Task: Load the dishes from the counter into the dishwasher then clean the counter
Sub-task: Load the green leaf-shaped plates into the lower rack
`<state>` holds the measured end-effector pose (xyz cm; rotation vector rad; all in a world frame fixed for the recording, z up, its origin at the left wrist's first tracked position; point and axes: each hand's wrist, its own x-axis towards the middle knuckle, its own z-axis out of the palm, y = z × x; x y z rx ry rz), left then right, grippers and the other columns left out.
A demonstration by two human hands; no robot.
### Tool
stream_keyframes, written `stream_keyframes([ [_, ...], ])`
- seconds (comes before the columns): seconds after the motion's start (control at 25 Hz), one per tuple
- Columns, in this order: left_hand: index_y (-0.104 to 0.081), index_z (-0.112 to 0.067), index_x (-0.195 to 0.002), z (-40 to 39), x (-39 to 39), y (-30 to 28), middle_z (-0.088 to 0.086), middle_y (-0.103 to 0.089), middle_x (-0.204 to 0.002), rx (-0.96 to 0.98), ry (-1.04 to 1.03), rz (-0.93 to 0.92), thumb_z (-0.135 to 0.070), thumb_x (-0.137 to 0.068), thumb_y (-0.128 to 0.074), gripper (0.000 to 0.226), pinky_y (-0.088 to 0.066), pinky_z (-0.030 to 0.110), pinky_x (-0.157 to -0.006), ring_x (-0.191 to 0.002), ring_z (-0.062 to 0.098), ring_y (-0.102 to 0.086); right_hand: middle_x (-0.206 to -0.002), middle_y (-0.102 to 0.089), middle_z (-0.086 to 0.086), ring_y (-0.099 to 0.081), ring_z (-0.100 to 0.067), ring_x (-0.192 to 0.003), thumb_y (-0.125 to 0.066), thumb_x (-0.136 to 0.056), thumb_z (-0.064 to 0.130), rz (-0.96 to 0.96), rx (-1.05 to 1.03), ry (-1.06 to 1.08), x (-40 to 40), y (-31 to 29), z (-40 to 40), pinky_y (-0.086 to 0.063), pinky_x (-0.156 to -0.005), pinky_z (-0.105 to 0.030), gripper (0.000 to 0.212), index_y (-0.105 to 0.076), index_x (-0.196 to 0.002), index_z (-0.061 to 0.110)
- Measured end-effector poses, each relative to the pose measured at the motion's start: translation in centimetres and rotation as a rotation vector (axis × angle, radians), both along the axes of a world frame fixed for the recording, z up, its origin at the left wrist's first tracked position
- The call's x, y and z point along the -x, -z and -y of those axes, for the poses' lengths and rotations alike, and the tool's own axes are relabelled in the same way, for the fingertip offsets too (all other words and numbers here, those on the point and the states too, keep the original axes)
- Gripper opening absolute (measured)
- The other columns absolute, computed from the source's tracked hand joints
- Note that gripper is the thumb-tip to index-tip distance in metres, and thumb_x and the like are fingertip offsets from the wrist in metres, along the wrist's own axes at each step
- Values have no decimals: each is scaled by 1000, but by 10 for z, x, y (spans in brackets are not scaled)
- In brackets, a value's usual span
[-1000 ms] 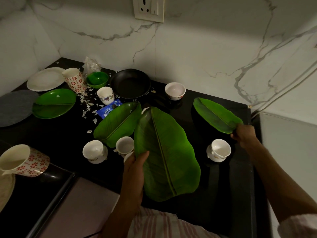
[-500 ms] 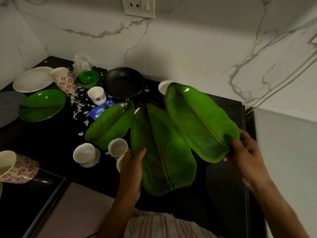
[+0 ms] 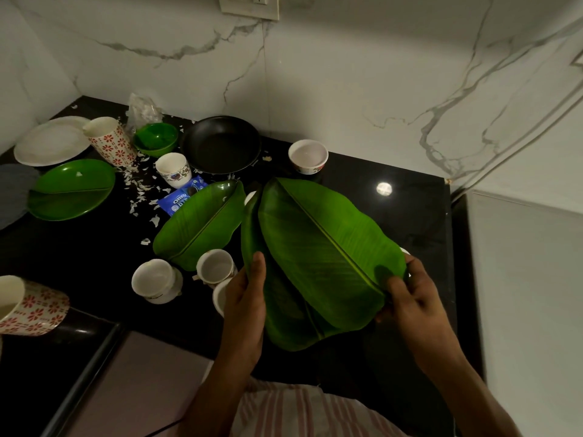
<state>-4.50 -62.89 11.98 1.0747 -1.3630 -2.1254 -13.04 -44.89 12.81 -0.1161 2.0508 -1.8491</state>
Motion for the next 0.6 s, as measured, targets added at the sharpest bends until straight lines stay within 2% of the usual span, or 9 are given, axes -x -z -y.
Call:
stream_keyframes([
  [0.16, -70, -27, -100, -1, -1, 1, -4, -75, -104, -18, -11, -12, -45, -86, -53, 29, -49, 48, -98, -103, 16, -68, -79, -58, -9, -56, -11, -51, -49, -96, 1, -66, -88, -12, -8, 2, 1, -50, -48, -28, 26, -52, -111, 22],
  [0.24, -70, -27, -101, -2, -2, 0, -6, -75, -104, -16, -17, -23, -43, -86, -53, 27, -50, 45, -97, -103, 13, -69, -78, -58, -10, -56, -11, -56, -55, -87, 15, -115, -151, -30, -12, 2, 1, -50, -50, -29, 22, -54, -108, 22],
  [0.28, -70, -27, -101, -2, -3, -1, -6, -75, -104, -12, -19, -25, -43, -86, -53, 27, -50, 45, -97, -103, 14, -68, -77, -60, -7, -56, -10, -59, -54, -81, 21, -130, -193, -44, -13, 2, 1, -50, -52, -28, 29, -55, -110, 22],
  [0.36, -71, -28, -98, -2, -3, -1, -4, -75, -103, 1, -17, -16, -44, -85, -55, 26, -51, 45, -95, -103, 16, -68, -86, -64, 4, -61, -4, -70, -57, -81, 18, -132, -229, -105, -17, 3, 5, -52, -60, -20, 40, -52, -120, 25],
  [0.48, -70, -24, -97, -2, -3, -1, -3, -76, -98, -20, -11, -21, -33, -94, -53, 20, -55, 37, -83, -96, 16, -71, -116, -55, 25, -56, 15, -102, -62, -85, 1, -141, -273, -229, -28, 5, 14, -48, -83, -8, 69, -36, -135, 40],
  [0.56, -70, -18, -100, 2, -6, -1, 1, -76, -98, -72, 1, -28, -22, -92, -56, 17, -57, 34, -77, -93, 17, -72, -110, -54, 35, -56, 19, -99, -60, -86, -6, -146, -269, -278, -36, 4, 20, -48, -78, -7, 75, -31, -132, 46],
  [0.6, -70, -15, -102, 5, -8, -1, 4, -76, -99, -97, 8, -29, -18, -86, -60, 19, -57, 36, -76, -92, 20, -72, -105, -59, 33, -61, 13, -95, -60, -86, -6, -147, -263, -294, -38, 5, 21, -50, -74, -10, 75, -32, -133, 46],
])
